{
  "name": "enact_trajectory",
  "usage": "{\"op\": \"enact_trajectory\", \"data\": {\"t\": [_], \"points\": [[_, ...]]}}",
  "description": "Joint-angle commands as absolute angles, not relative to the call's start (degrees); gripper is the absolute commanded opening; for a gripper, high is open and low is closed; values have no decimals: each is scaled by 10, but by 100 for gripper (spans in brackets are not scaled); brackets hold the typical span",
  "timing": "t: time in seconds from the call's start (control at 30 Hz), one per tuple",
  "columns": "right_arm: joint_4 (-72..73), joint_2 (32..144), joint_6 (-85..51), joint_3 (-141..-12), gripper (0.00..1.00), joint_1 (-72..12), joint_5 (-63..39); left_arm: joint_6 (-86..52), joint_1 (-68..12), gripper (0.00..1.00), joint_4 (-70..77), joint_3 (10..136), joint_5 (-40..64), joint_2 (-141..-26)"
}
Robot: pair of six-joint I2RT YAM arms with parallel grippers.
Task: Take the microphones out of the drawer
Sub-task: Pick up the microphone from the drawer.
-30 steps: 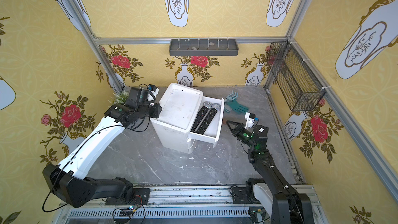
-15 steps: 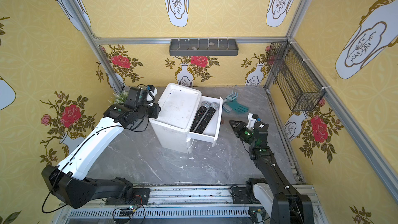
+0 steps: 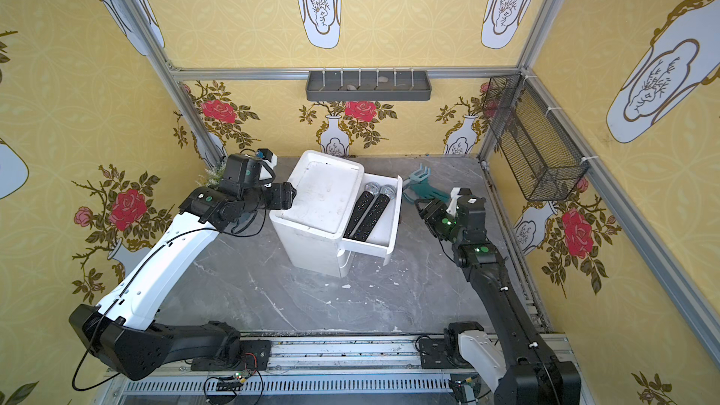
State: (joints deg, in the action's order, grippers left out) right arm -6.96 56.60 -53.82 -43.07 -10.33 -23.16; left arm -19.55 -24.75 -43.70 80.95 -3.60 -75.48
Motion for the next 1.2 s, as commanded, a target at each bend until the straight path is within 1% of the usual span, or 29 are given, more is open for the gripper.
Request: {"op": "enact_trajectory", "data": {"t": [0.0, 0.03, 0.07, 0.2, 0.4, 0.6, 0.7, 1.17], "points": [[-187, 602, -498, -516, 56, -162, -135, -200, -247, 93, -422, 806, -35, -744], [-210, 617, -493, -549, 56, -185, -110, -199, -247, 99, -422, 805, -35, -739], [-229, 630, -492, -574, 56, -203, -93, -198, -247, 100, -422, 804, -36, -736], [-288, 684, -498, -668, 55, -270, -36, -195, -247, 100, -428, 798, -39, -718], [-382, 790, -508, -807, 54, -370, 46, -185, -247, 100, -412, 757, -47, -681], [-494, 878, -546, -920, 54, -426, 113, -172, -247, 100, -403, 733, -41, -658], [-543, 892, -572, -940, 55, -437, 147, -170, -247, 100, -385, 714, -37, -640], [-571, 919, -652, -904, 55, -452, 116, -134, -247, 100, -321, 673, -8, -622]]}}
